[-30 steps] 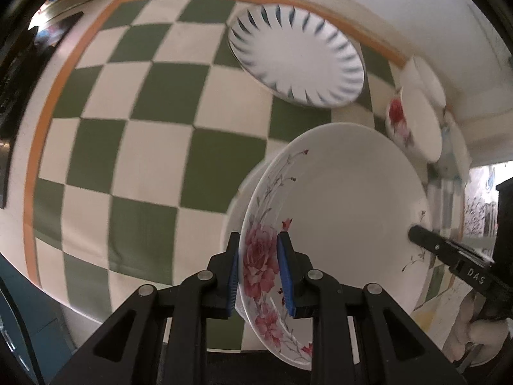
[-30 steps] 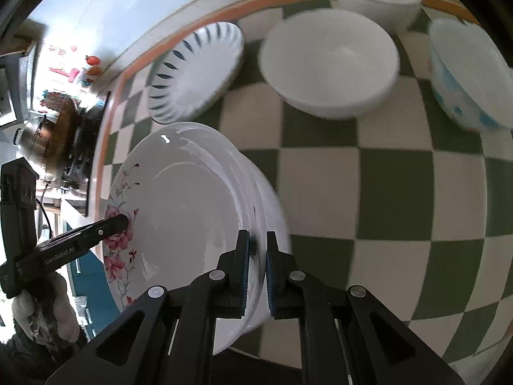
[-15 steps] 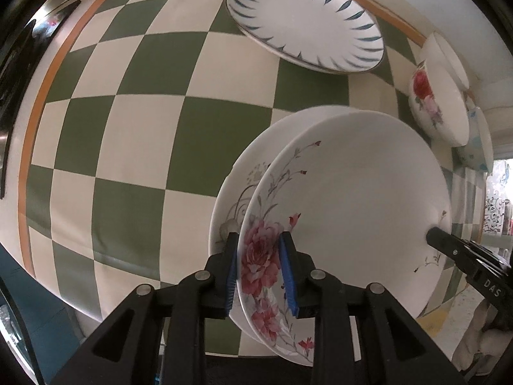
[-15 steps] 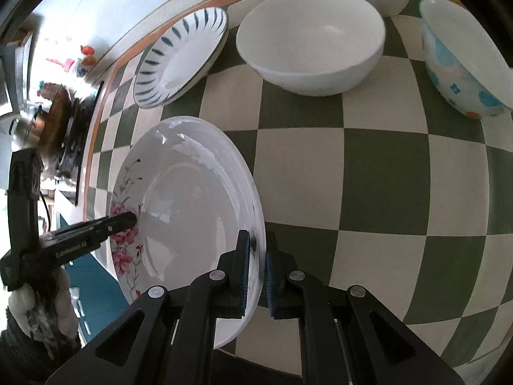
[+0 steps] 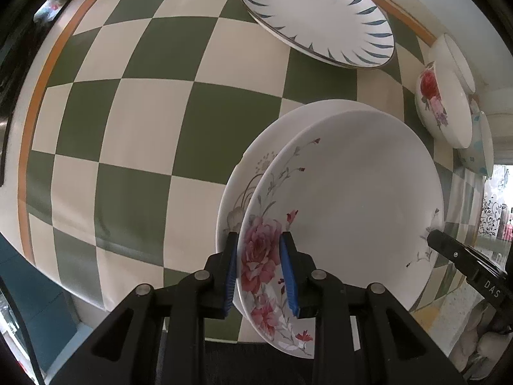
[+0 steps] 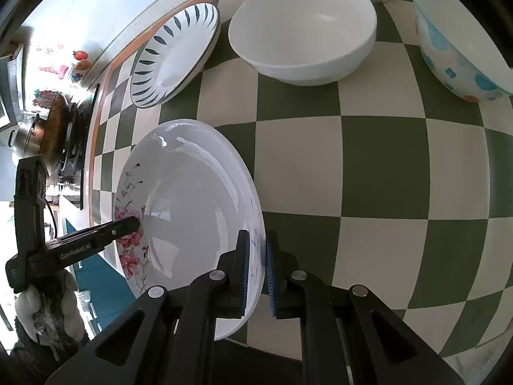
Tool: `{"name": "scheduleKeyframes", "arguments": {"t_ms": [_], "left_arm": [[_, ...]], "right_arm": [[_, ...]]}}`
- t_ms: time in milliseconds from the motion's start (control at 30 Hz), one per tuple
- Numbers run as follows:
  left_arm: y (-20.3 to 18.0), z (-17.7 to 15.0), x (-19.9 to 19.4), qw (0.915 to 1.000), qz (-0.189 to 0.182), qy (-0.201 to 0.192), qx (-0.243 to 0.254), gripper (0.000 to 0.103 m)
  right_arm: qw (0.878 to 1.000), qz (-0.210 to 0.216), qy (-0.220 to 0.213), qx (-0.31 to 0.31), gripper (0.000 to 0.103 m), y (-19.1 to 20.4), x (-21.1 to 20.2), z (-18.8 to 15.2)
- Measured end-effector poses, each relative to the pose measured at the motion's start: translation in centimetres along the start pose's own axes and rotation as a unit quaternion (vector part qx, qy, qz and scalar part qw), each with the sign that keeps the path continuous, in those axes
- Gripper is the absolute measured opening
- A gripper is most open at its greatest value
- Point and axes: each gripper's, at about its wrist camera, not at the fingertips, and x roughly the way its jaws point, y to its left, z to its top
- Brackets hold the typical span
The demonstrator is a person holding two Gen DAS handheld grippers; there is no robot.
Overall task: Organize plates and bowls
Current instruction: 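Carry the two stacked plates with both tools toward the blue-striped plate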
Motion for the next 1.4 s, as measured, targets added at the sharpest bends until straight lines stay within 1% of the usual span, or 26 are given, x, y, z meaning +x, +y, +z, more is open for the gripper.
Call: {"name": "scheduleKeyframes", "arguments": {"t_ms": [167,333,433,567,667,733,767,833,900,933,1000,1067,1100,1200,1233,1267,1300,1333,1367,1400], "left_arm": [[0.2,1.5,0.1,0.9998,0.004,0.017,-0.005,0.023],[-0.1,3.0,0.5,0.999,0.012,0.042,-0.012,0.023],[0.0,4.0,0.7,0.9982,0.008,0.055,-0.023,0.023],[0.6,4.8,1.0,0.997,-0.001,0.068,-0.036,0.023],[0.8,5.3,0.9,0.9964,0.0,0.074,-0.041,0.023],[0.8,5.6,0.8,0.9965,0.009,0.073,-0.039,0.025],[0.6,5.6,0.7,0.9968,0.02,0.071,-0.032,0.027],[0.4,6.0,0.9,0.9962,0.048,0.071,-0.015,0.027],[0.5,6.4,1.2,0.9959,0.046,0.076,-0.016,0.027],[0.4,6.6,1.3,0.9955,0.052,0.077,-0.013,0.027],[0.0,6.9,1.1,0.9954,0.062,0.073,0.001,0.027],[-0.1,7.2,0.2,0.996,0.062,0.064,0.003,0.027],[-0.2,7.3,-0.5,0.9971,0.055,0.053,0.005,0.027],[0.1,8.6,-3.8,0.999,0.044,-0.004,0.004,0.027],[0.4,9.7,-4.9,0.999,0.039,-0.024,0.001,0.027],[0.7,11.1,-5.8,0.9985,0.033,-0.043,-0.005,0.027],[1.0,12.1,-6.2,0.9982,0.027,-0.052,-0.01,0.028],[1.4,14.0,-6.4,0.998,0.02,-0.059,-0.015,0.03],[1.4,15.1,-6.1,0.9978,0.013,-0.061,-0.019,0.03],[1.9,17.5,-5.6,0.9979,0.001,-0.06,-0.025,0.03]], "right_arm": [[1.0,-0.003,0.011,-0.001,0.013,0.2,-0.1,0.5],[1.0,-0.007,0.019,-0.003,0.013,0.3,-0.3,0.9],[1.0,-0.011,0.027,-0.001,0.013,0.3,-0.3,1.2],[1.0,-0.008,0.025,0.004,0.013,0.3,-0.9,1.9],[1.0,0.001,0.02,0.005,0.013,0.5,-1.5,2.3],[1.0,0.004,0.015,0.004,0.013,0.8,-1.8,2.7],[1.0,0.006,0.015,0.002,0.013,1.0,-2.0,2.8],[1.0,0.011,0.012,0.002,0.013,1.4,-2.2,3.2],[1.0,0.015,0.011,-0.003,0.013,1.9,-2.4,3.6],[1.0,0.017,0.01,-0.006,0.013,2.3,-2.5,3.8],[1.0,0.022,0.008,-0.011,0.013,3.1,-2.8,4.2],[0.999,0.034,0.004,-0.01,0.013,3.9,-3.5,5.0],[0.999,0.041,0.001,-0.012,0.013,4.3,-3.8,5.4],[0.998,0.05,-0.021,-0.016,0.014,5.8,-5.0,7.9],[0.998,0.051,-0.027,-0.016,0.015,6.2,-5.2,8.6],[0.998,0.052,-0.037,-0.013,0.02,6.8,-5.5,10.1],[0.998,0.053,-0.043,-0.008,0.026,7.0,-5.5,11.2],[0.997,0.054,-0.047,-0.003,0.028,7.3,-5.3,12.7],[0.997,0.054,-0.049,-0.001,0.029,7.5,-5.1,13.8],[0.997,0.049,-0.054,0.007,0.029,7.7,-4.6,15.6]]}}
